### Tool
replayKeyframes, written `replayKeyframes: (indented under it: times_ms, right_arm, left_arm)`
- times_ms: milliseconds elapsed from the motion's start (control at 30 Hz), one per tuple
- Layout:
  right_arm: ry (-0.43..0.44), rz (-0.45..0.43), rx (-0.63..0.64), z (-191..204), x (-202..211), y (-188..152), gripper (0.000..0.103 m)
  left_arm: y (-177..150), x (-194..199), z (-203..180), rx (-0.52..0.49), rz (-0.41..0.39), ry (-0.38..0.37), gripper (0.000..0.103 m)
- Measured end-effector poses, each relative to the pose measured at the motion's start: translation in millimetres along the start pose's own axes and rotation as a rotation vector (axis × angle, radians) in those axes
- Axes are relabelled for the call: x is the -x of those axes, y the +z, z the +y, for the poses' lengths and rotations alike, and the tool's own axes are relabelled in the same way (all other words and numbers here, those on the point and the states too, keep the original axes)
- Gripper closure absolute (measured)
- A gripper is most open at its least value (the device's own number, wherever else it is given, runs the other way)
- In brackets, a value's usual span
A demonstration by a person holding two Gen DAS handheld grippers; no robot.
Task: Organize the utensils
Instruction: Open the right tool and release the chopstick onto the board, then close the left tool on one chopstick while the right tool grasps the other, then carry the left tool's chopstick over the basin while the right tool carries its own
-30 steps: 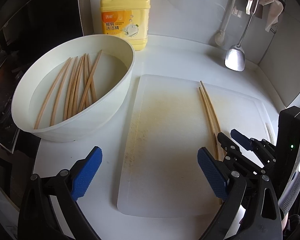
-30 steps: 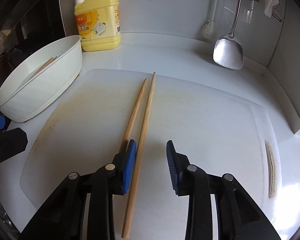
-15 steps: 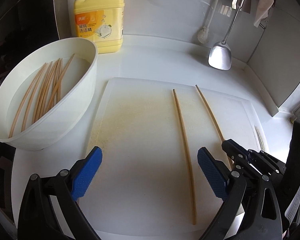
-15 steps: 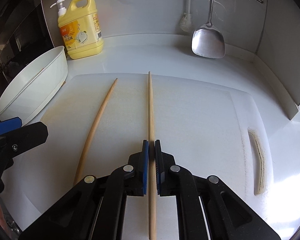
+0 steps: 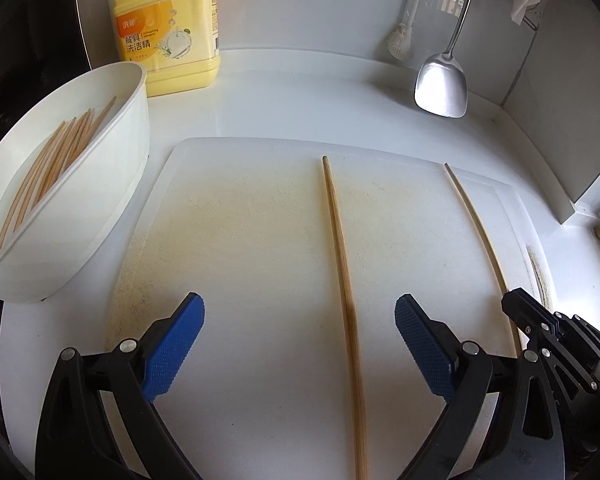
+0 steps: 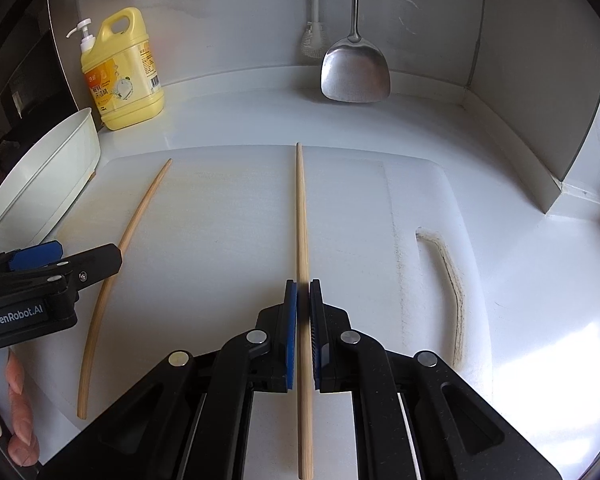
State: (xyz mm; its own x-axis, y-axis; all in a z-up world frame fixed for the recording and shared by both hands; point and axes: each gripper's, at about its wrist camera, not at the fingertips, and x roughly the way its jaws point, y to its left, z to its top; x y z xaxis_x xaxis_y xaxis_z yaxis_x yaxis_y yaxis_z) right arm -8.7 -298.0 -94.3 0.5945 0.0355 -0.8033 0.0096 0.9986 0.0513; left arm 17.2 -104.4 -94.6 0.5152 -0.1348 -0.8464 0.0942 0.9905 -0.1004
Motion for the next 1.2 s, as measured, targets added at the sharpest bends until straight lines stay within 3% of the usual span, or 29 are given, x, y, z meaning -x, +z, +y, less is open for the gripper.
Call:
replayKeyframes:
  times_ms: [167,333,567,633,833,933,1000,1200]
  right_arm:
    - [0.039,0.005,-0.03,-4.8,-1.3,2.6,0.095]
    - [0.042,0.005,0.006,3.4,-5.2,7.4,0.078]
    - [0.013,-0.003,0.038,7.6,-12.6,13.3,0.077]
    - [0.004,-0.007,0.052,9.0,-13.2,13.6,0.077]
    - [-0.006,-0.019,0.063,12.2,-11.8,11.2,0.082]
    - [-0.009,-0.026,0.075,16.3,-11.7,10.3,0.09]
    - [-0.011,-0.028,0.078,17.1,-11.3,10.0,0.096]
    - [0.011,-0.019,0.053,13.6,-9.1,10.6,0.097]
  left_arm:
    - [-1.2,-6.3,-1.4,0.003,-0.002,0.017,0.009]
    - [-2.1,-9.9,-2.7,0.001,-0.013,0.037,0.009]
    - [-1.9,-12.2,-7.5,-0.022,-0.028,0.075,0.009]
    - [-2.7,-10.5,-8.8,-0.028,-0.04,0.076,0.014]
    - [-3.9,-5.2,-19.8,-0.06,-0.056,0.058,0.044]
    - [-4.0,-3.1,-25.0,-0.076,-0.059,0.045,0.07]
    - [-2.8,-2.6,-26.7,-0.081,-0.049,0.027,0.095]
    - [-1.8,-1.5,-20.4,-0.055,-0.015,-0.009,0.096]
